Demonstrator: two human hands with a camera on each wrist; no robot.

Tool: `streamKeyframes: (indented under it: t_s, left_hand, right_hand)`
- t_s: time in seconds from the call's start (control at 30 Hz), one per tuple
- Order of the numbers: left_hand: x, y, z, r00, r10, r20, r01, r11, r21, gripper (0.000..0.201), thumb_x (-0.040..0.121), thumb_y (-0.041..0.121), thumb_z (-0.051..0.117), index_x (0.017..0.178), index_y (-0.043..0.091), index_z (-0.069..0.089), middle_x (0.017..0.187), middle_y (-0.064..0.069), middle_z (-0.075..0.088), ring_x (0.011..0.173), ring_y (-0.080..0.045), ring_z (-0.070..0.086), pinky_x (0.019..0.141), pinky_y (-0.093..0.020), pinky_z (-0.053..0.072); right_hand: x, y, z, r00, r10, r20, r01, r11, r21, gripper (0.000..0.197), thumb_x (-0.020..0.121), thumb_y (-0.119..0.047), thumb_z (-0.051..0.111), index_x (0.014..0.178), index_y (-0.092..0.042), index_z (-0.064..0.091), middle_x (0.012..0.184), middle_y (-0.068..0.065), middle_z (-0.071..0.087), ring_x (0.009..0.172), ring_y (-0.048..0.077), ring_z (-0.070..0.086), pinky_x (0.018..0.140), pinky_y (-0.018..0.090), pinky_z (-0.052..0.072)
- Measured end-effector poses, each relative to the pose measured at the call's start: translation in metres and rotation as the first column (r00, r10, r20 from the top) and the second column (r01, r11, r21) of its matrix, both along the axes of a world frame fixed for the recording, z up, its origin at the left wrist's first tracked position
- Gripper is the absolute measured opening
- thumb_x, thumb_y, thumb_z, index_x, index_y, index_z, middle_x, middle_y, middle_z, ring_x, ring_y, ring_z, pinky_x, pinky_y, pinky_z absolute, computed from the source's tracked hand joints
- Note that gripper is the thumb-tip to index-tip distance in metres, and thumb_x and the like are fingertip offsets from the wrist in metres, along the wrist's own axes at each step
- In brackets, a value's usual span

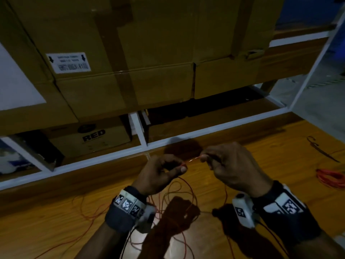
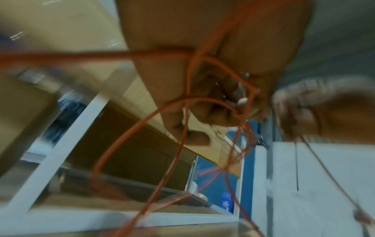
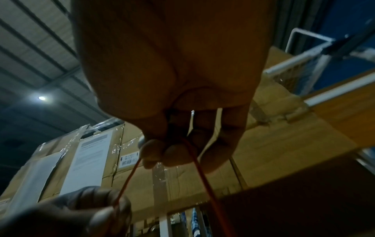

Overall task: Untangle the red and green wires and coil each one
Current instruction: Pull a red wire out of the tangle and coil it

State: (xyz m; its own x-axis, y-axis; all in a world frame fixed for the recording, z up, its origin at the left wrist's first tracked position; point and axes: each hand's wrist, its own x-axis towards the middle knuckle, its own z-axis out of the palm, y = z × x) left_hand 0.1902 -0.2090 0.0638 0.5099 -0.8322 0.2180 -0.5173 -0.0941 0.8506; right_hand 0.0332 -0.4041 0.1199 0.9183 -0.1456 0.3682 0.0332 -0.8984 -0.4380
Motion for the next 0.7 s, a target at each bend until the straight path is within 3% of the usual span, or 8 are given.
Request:
streamKeyframes:
  t_s: [0.07, 0.17, 0.2, 0.27, 0.33, 0.43, 0.6, 0.7]
  left_hand:
    - [0.004, -0.002, -0.001, 0.996, 0.026, 0.09, -0.024, 0.999, -0.021, 0.01, 0.096, 0.025, 0.072, 0.101, 0.021, 0.078, 0.098, 0.012, 0.073, 0.091, -0.009, 0.068, 0.072, -0.026, 0.053]
    - [0.008, -0.005, -0.009, 0.982, 0.002, 0.189, -0.002, 1.0, -0.001, 0.01, 0.096, 0.024, 0.071, 0.103, 0.023, 0.078, 0.109, 0.014, 0.073, 0.104, -0.007, 0.067, 0.084, -0.035, 0.057]
    - [0.009, -0.007, -0.011, 0.973, -0.017, 0.231, 0.008, 0.999, 0.039, 0.009, 0.095, 0.026, 0.072, 0.101, 0.026, 0.078, 0.11, 0.017, 0.072, 0.108, -0.004, 0.065, 0.088, -0.036, 0.056]
    - [0.01, -0.011, -0.017, 0.962, -0.047, 0.271, 0.019, 0.994, 0.106, 0.006, 0.093, 0.032, 0.073, 0.097, 0.033, 0.077, 0.111, 0.023, 0.07, 0.113, -0.003, 0.061, 0.092, -0.042, 0.054]
    - [0.012, -0.014, -0.021, 0.971, -0.034, 0.238, 0.008, 0.994, 0.11, 0.013, 0.09, 0.047, 0.074, 0.094, 0.035, 0.078, 0.108, 0.024, 0.069, 0.109, -0.007, 0.061, 0.088, -0.046, 0.053]
    - [0.017, -0.016, -0.022, 0.967, 0.01, 0.253, -0.041, 0.992, 0.116, 0.03, 0.078, 0.069, 0.071, 0.084, 0.041, 0.078, 0.099, 0.019, 0.064, 0.102, -0.013, 0.057, 0.08, -0.049, 0.051]
    - [0.028, -0.01, -0.013, 0.943, 0.01, 0.332, -0.029, 0.998, 0.053, 0.042, 0.074, 0.073, 0.069, 0.087, 0.035, 0.081, 0.094, 0.019, 0.066, 0.095, -0.008, 0.052, 0.073, -0.043, 0.049]
    - [0.031, -0.004, -0.011, 0.953, 0.103, 0.285, -0.101, 0.995, -0.022, 0.035, 0.08, 0.071, 0.067, 0.092, 0.041, 0.08, 0.087, 0.015, 0.068, 0.088, -0.014, 0.055, 0.074, -0.049, 0.048]
  right_hand:
    - [0.001, -0.001, 0.009, 0.999, 0.011, 0.053, -0.012, 1.0, 0.009, 0.023, 0.094, -0.037, 0.048, 0.092, -0.036, 0.071, 0.067, -0.017, 0.061, 0.053, 0.002, 0.053, 0.042, 0.032, 0.044]
    - [0.003, -0.005, 0.014, 0.998, -0.001, 0.065, -0.002, 0.999, 0.05, 0.015, 0.095, -0.025, 0.063, 0.095, -0.032, 0.076, 0.072, -0.015, 0.068, 0.055, 0.001, 0.057, 0.044, 0.019, 0.037]
    - [0.004, -0.005, 0.013, 0.999, 0.012, 0.053, -0.015, 0.998, 0.055, 0.016, 0.094, -0.019, 0.067, 0.097, -0.032, 0.077, 0.074, -0.015, 0.07, 0.057, 0.001, 0.059, 0.045, 0.019, 0.04]
    - [0.005, -0.003, 0.009, 0.998, 0.05, 0.039, -0.053, 0.996, 0.075, 0.017, 0.092, -0.018, 0.067, 0.098, -0.03, 0.077, 0.079, -0.016, 0.073, 0.063, 0.004, 0.065, 0.049, 0.032, 0.053]
    - [0.003, -0.001, 0.008, 0.998, 0.056, 0.041, -0.059, 0.994, 0.092, 0.015, 0.091, -0.022, 0.066, 0.098, -0.029, 0.077, 0.081, -0.017, 0.074, 0.068, 0.007, 0.069, 0.053, 0.043, 0.058]
    - [-0.006, -0.005, 0.01, 0.998, 0.046, 0.049, -0.051, 0.992, 0.113, 0.014, 0.091, -0.017, 0.075, 0.097, -0.027, 0.08, 0.083, -0.016, 0.076, 0.07, 0.005, 0.071, 0.056, 0.043, 0.06]
    - [-0.027, -0.024, 0.006, 0.996, -0.071, 0.061, 0.064, 0.993, 0.102, 0.019, 0.09, -0.011, 0.078, 0.096, -0.029, 0.081, 0.083, -0.019, 0.076, 0.068, 0.003, 0.07, 0.053, 0.041, 0.059]
    - [-0.039, -0.04, 0.004, 0.982, -0.138, 0.127, 0.122, 0.985, 0.124, 0.017, 0.089, -0.011, 0.077, 0.092, -0.026, 0.082, 0.083, -0.017, 0.076, 0.07, 0.007, 0.072, 0.054, 0.045, 0.06]
